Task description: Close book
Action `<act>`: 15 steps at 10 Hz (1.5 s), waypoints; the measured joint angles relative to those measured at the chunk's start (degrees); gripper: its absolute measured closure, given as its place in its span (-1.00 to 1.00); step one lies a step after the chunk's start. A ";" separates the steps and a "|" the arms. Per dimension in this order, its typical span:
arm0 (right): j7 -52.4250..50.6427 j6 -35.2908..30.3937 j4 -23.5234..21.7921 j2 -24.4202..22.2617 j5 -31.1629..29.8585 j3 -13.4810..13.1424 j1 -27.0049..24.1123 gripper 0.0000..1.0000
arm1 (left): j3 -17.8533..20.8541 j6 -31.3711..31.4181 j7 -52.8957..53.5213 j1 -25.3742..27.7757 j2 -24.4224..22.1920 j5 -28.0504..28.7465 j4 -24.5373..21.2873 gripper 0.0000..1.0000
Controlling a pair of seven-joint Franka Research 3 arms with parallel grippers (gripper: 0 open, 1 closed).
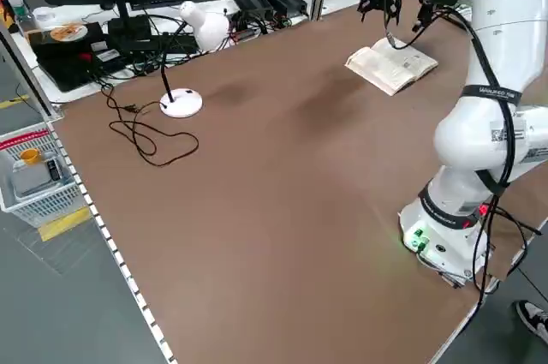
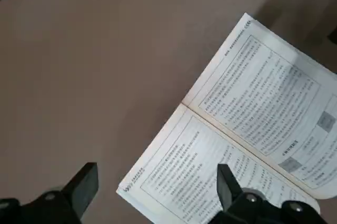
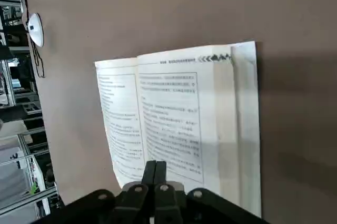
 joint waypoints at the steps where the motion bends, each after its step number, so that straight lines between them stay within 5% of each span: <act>1: -0.48 0.46 -0.39 0.03 0.01 0.00 0.05 0.98 | 0.01 0.39 0.48 0.02 0.37 0.00 0.01 -0.99; 15: -1.78 6.47 -1.25 2.72 2.82 0.05 3.98 0.98 | 0.05 3.56 4.86 0.08 3.37 0.00 0.03 -0.99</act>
